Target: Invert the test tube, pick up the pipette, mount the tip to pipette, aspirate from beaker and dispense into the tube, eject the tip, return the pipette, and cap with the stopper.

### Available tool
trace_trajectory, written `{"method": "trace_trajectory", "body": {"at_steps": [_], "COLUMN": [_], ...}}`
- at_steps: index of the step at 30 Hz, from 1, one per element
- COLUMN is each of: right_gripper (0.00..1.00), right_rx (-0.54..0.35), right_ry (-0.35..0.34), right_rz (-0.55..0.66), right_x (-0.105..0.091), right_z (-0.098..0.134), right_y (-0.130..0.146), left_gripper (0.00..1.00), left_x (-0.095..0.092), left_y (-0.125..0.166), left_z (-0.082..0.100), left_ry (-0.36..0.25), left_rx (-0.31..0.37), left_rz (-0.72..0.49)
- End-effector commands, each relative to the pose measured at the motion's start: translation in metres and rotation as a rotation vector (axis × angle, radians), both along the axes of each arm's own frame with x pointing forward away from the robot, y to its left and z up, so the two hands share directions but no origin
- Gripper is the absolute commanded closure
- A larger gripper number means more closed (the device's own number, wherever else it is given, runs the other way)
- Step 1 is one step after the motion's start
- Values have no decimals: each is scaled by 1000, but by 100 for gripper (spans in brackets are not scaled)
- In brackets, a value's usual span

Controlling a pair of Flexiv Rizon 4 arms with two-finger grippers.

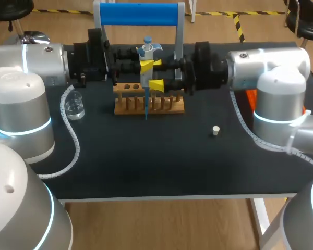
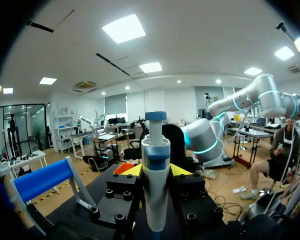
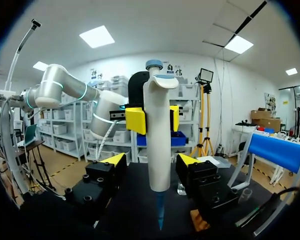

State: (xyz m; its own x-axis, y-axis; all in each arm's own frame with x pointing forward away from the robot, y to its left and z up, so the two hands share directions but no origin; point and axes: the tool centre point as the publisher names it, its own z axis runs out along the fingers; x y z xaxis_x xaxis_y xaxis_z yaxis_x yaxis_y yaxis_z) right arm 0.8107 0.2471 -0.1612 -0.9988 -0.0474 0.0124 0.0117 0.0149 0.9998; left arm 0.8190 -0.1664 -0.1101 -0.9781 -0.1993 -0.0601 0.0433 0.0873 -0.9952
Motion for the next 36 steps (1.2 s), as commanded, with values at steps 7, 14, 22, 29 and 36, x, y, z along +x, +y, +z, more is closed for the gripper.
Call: {"method": "trace_trajectory", "body": {"at_steps": [7, 14, 22, 29, 36], "right_gripper": [42, 44, 50, 51, 53], "right_rx": [9, 7, 9, 10, 9], "right_ry": [-2, -7, -14, -18, -20], "right_rz": [0, 6, 17, 25, 32], "right_x": [3, 6, 6, 6, 6], "right_z": [0, 1, 2, 3, 3], "right_y": [9, 14, 20, 24, 26], "left_gripper": [100, 100, 100, 100, 100], "left_x": [-1, -1, -1, -1, -1], "left_y": [0, 0, 0, 0, 0], "left_z": [0, 0, 0, 0, 0], "left_ry": [-2, -2, -2, -2, -2], "left_rx": [-3, -3, -3, -3, -3], "left_rz": [4, 4, 4, 4, 4]}}
